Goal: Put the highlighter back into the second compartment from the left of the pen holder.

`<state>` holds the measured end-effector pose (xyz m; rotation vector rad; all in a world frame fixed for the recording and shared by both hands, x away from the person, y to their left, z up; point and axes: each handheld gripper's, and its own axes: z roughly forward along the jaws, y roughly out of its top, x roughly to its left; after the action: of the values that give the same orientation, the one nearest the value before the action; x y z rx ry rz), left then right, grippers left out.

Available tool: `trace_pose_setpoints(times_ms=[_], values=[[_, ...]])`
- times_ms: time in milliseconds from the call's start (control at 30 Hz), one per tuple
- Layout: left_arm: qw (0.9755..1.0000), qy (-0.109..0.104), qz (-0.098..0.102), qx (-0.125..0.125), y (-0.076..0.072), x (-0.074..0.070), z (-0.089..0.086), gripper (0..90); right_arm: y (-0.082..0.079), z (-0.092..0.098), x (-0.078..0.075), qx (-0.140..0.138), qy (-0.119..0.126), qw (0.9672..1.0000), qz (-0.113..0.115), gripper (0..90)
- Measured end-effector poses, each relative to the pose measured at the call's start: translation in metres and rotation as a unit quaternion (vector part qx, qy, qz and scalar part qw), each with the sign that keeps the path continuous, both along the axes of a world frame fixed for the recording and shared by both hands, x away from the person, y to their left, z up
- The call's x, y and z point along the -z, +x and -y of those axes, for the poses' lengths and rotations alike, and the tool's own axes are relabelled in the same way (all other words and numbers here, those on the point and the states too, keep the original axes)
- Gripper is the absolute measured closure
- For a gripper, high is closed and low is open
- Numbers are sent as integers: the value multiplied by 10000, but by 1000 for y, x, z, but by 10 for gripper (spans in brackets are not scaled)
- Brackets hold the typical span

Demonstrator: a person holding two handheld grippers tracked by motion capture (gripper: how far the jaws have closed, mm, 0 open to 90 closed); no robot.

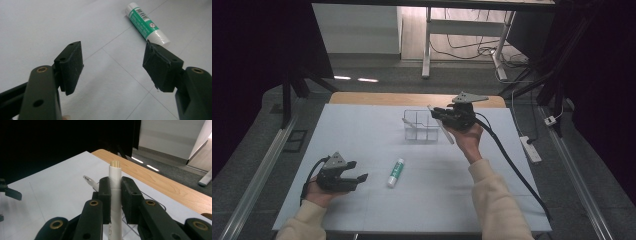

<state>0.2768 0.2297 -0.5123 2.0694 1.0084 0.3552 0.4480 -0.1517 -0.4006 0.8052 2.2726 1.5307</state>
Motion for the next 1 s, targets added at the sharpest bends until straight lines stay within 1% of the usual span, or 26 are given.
trace_pose_setpoints(times_ms=[33, 200, 367, 433, 533, 567, 767, 1000], values=[[10000, 0, 1, 0, 0, 0, 0, 327, 1, 0, 0, 13, -23, 10000, 6, 777], [10000, 6, 5, 0, 0, 0, 0, 327, 7, -5, -4, 42, 88, 9999, 47, 777], [10000, -9, 2, 4, 0, 0, -1, 327, 10, -11, -6, 8, 26, 10000, 86, 777], [10000, -11, 2, 1, 1, 0, -1, 327, 11, -13, -7, -15, 65, 9999, 85, 777], [10000, -14, 12, -4, 0, 0, -1, 327, 13, -16, -9, -8, 19, 9999, 107, 777], [10000, -13, 13, -3, 0, 0, -1, 327, 14, -16, -9, -8, 48, 9999, 103, 777], [10000, -4, 12, 11, 0, 0, -1, 326, 15, -18, -8, 3, 15, 9999, 100, 777], [10000, -15, 18, -5, 0, -1, -1, 327, 19, -21, -7, 5, 78, 9999, 109, 776]])
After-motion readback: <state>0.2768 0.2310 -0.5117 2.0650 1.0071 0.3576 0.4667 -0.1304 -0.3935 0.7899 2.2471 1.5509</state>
